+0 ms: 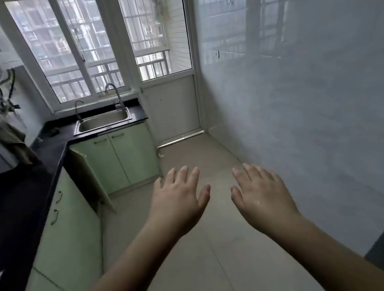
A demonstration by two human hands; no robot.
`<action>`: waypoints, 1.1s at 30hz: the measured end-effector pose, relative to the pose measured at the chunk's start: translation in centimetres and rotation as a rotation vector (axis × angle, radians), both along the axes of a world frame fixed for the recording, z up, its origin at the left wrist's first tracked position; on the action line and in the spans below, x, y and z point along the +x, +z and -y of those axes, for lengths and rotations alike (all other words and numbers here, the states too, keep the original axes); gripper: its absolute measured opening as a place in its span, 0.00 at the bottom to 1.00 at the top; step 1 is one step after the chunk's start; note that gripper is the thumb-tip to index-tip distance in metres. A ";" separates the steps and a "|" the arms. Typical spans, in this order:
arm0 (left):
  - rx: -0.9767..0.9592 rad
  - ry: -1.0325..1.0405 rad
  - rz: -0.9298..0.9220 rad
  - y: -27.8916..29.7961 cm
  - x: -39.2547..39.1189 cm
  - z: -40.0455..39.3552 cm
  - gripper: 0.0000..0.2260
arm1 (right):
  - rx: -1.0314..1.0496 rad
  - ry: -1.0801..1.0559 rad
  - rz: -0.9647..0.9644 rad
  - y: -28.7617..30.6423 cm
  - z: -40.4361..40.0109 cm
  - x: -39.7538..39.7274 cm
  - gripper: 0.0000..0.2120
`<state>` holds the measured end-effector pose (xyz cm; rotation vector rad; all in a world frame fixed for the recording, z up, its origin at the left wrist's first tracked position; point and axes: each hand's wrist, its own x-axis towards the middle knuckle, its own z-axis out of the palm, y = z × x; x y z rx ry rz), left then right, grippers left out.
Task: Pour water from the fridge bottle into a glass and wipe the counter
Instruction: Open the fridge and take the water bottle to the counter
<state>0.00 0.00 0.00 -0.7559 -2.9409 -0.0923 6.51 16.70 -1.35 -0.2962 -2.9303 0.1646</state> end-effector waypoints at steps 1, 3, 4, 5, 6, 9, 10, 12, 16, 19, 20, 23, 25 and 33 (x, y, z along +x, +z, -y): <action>0.014 -0.022 0.009 -0.1 -1.1 -0.7 0.28 | -0.005 -0.014 0.010 -0.2 -0.8 -0.9 0.43; 0.033 -0.059 0.012 -0.4 -3.7 -2.1 0.28 | 0.000 -0.035 -0.005 -0.6 -2.5 -2.7 0.42; 0.035 -0.074 0.016 -0.5 -5.2 -2.7 0.28 | -0.006 -0.055 0.004 -0.7 -3.3 -3.6 0.39; 0.041 -0.093 0.012 -0.8 -6.6 -3.5 0.28 | -0.007 -0.076 0.016 -0.9 -4.0 -4.5 0.34; 0.042 -0.111 0.005 -1.2 -7.7 -4.4 0.27 | -0.004 -0.088 0.029 -1.3 -4.7 -5.4 0.30; 0.010 -0.164 0.003 -2.5 -11.3 -6.8 0.28 | -0.003 -0.134 0.061 -2.3 -6.3 -8.4 0.26; 0.005 -0.189 -0.001 -2.9 -12.6 -7.6 0.29 | -0.001 -0.157 0.069 -2.5 -6.9 -9.5 0.26; 0.006 -0.256 -0.011 -3.5 -15.4 -9.3 0.32 | 0.006 -0.207 0.074 -3.1 -8.0 -11.7 0.27; 0.009 -0.396 -0.043 -3.7 -20.9 -11.8 0.39 | -0.003 -0.327 0.092 -3.6 -9.5 -15.4 0.27; 0.014 -0.507 -0.032 -3.8 -23.8 -13.9 0.39 | -0.023 -0.407 0.094 -3.8 -10.9 -17.0 0.26; 0.013 -0.540 -0.039 -3.8 -24.7 -14.7 0.39 | -0.023 -0.444 0.086 -4.0 -11.4 -17.3 0.26; 0.023 -0.643 -0.031 -3.9 -26.5 -18.1 0.38 | -0.044 -0.536 0.094 -4.3 -13.2 -17.8 0.26; 0.042 -0.732 -0.010 -4.4 -26.9 -21.0 0.37 | -0.053 -0.592 0.111 -4.5 -14.9 -17.7 0.26; 0.002 -1.030 0.068 -7.3 -25.2 -33.8 0.35 | -0.046 -0.871 0.161 -6.6 -24.3 -14.3 0.26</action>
